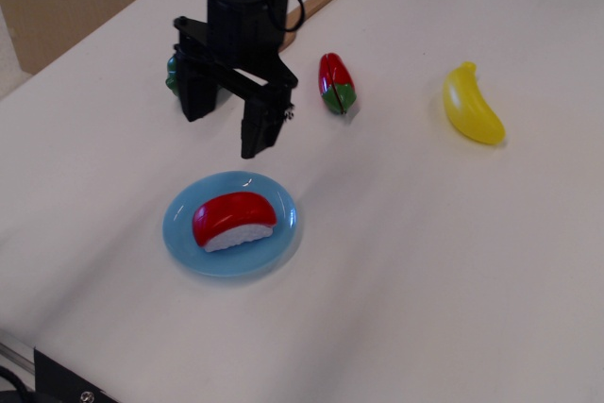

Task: Take sushi off plate

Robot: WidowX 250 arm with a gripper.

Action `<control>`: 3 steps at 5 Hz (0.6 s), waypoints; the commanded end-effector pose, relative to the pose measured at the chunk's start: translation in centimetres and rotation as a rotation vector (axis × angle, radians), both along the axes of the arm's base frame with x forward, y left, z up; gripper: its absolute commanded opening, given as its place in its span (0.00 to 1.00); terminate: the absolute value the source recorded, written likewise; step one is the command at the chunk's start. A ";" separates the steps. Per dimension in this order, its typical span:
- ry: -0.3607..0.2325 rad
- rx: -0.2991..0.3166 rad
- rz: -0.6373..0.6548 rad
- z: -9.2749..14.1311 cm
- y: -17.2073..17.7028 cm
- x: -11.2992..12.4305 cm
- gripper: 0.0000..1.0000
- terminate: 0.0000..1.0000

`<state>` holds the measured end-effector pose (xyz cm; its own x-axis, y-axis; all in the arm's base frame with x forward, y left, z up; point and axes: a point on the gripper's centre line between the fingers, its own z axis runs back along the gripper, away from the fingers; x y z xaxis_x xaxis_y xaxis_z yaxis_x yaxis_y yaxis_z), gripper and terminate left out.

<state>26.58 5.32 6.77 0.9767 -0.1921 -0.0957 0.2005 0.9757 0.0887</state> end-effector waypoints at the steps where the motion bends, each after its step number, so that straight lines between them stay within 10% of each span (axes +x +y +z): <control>1: -0.030 -0.025 -0.264 -0.6 -0.9 -1.6 1.00 0.00; 3: 0.024 -0.012 -0.294 -2.5 -0.7 -2.8 1.00 0.00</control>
